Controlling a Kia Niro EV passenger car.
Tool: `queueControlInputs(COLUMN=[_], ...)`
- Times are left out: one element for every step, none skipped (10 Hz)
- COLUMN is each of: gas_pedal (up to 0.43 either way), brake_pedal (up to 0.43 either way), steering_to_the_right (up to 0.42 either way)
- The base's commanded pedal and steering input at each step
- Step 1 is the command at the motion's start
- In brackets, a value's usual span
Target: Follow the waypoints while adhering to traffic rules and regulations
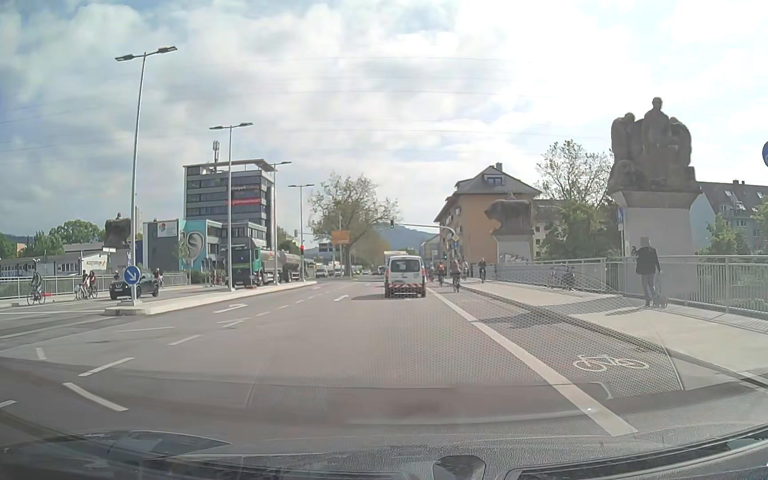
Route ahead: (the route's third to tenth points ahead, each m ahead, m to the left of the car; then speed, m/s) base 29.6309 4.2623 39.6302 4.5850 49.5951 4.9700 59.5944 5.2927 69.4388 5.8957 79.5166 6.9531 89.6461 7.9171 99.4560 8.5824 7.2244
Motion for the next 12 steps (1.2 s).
queueControlInputs(gas_pedal=[0.067, 0.079, 0.079, 0.079, 0.079, 0.087, 0.110, 0.118, 0.118, 0.118, 0.118, 0.118], brake_pedal=[0.000, 0.000, 0.000, 0.000, 0.000, 0.000, 0.000, 0.000, 0.000, 0.000, 0.000, 0.000], steering_to_the_right=[-0.005, -0.005, -0.006, -0.011, -0.016, -0.017, -0.015, -0.015, -0.015, -0.015, -0.014, -0.014])
